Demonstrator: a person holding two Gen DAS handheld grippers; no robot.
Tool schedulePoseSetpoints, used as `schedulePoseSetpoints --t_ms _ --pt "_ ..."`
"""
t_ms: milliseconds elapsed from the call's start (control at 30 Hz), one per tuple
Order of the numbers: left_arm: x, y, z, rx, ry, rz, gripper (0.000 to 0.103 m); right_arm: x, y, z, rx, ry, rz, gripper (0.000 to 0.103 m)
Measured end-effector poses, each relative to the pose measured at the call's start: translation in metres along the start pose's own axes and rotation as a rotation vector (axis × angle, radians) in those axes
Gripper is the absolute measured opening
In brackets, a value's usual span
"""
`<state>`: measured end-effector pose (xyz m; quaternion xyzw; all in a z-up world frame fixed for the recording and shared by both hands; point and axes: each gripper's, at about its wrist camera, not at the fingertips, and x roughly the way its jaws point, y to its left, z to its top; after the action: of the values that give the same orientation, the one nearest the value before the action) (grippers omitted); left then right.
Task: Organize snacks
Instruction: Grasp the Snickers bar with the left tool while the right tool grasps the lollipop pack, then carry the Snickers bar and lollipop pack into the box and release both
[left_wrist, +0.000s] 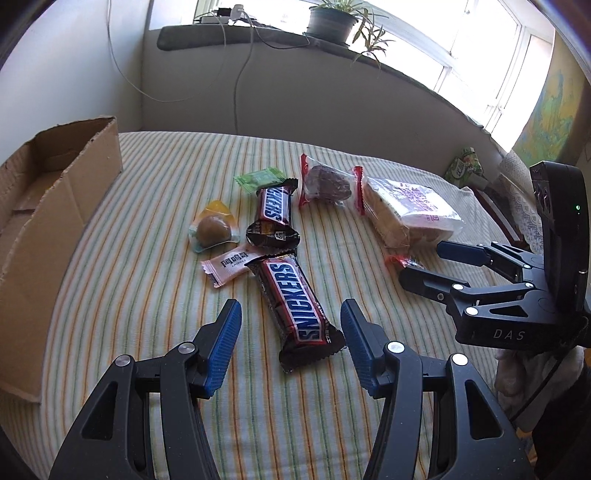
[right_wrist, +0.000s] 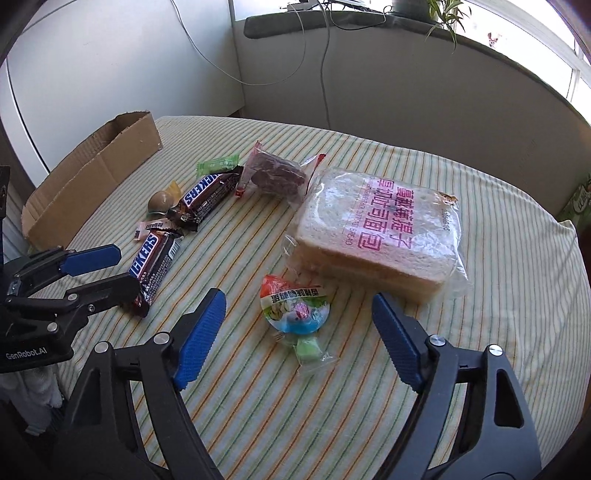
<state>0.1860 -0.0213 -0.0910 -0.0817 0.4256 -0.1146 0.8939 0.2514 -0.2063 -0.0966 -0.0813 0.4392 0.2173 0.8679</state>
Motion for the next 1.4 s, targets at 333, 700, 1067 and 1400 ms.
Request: schedulePoseSetpoints --t_ms 333,700,1067,1400 --pt "0.015 -0.002 0.002 0.010 0.022 0.009 0.036 0.021 0.003 0.008 -0.011 0.054 0.003 0.053" --pt "0.014 -0.002 0.002 0.017 0.016 0.007 0.030 0.013 0.001 0.009 -0.011 0.035 0.003 0.042" --pt "-0.009 0.001 0.002 0.014 -0.034 0.005 0.030 -0.011 0.009 0.013 -0.022 -0.007 0.001 0.042" --pt "-0.041 0.016 0.003 -0.008 -0.099 0.011 0.030 -0.030 0.035 0.027 -0.062 -0.056 0.007 0.042"
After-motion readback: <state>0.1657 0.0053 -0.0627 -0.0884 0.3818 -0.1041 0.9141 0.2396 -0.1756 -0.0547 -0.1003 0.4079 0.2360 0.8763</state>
